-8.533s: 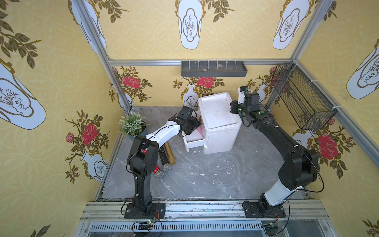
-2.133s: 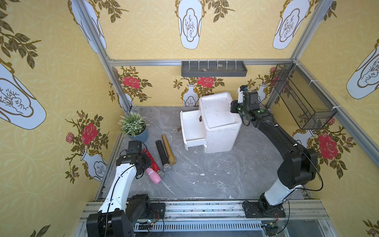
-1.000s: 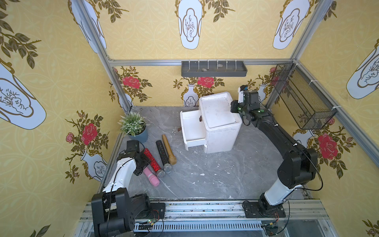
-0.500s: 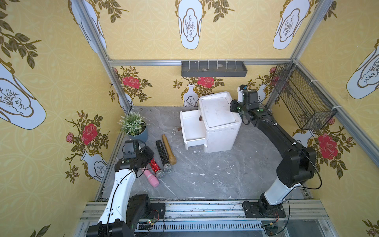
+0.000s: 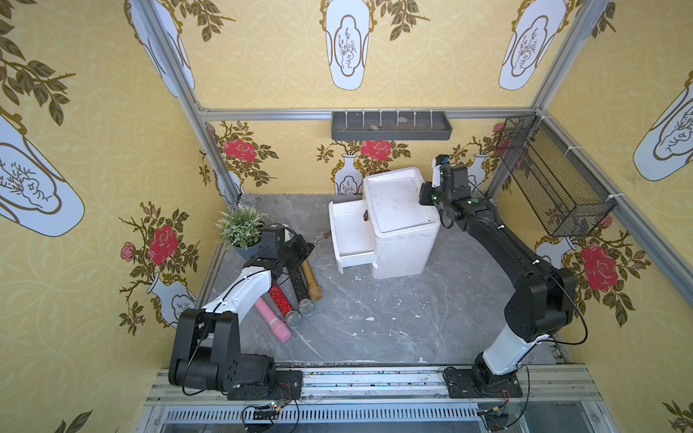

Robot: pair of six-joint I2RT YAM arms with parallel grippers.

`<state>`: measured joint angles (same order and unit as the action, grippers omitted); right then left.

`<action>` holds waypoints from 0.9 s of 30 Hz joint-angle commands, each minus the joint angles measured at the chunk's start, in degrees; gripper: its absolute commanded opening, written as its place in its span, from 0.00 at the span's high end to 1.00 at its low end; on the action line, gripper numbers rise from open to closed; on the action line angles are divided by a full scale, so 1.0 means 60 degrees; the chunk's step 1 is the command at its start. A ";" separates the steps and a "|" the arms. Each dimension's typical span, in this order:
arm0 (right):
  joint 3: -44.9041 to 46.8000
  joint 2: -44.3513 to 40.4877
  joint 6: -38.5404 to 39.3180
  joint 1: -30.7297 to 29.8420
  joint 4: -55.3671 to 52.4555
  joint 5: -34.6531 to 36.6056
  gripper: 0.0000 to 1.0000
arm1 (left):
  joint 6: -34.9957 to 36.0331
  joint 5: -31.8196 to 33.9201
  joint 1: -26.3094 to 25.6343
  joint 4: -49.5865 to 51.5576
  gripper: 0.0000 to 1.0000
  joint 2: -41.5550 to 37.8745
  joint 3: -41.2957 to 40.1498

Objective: Take the microphone out of the drawer
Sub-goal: Close the drawer in the storage box.

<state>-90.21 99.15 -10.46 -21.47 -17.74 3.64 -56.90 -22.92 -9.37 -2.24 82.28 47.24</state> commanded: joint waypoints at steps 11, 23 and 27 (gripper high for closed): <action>0.0007 0.0333 -0.0352 -0.0154 -0.2364 -0.0005 1.00 | -0.0314 -0.0260 -0.0749 -0.1365 1.00 0.2008 0.1339; 0.0084 0.0292 -0.0366 -0.0171 -0.2347 0.0012 1.00 | -0.0750 -0.0516 -0.1600 -0.1941 1.00 0.2786 0.1744; 0.0124 0.0277 -0.0327 -0.0178 -0.2369 0.0026 1.00 | -0.0942 -0.0517 -0.1921 -0.2276 1.00 0.3074 0.1971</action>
<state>-90.65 99.50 -10.63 -22.11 -18.04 5.06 -61.65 -23.77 -20.03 -11.97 99.63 58.37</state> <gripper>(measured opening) 0.195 0.064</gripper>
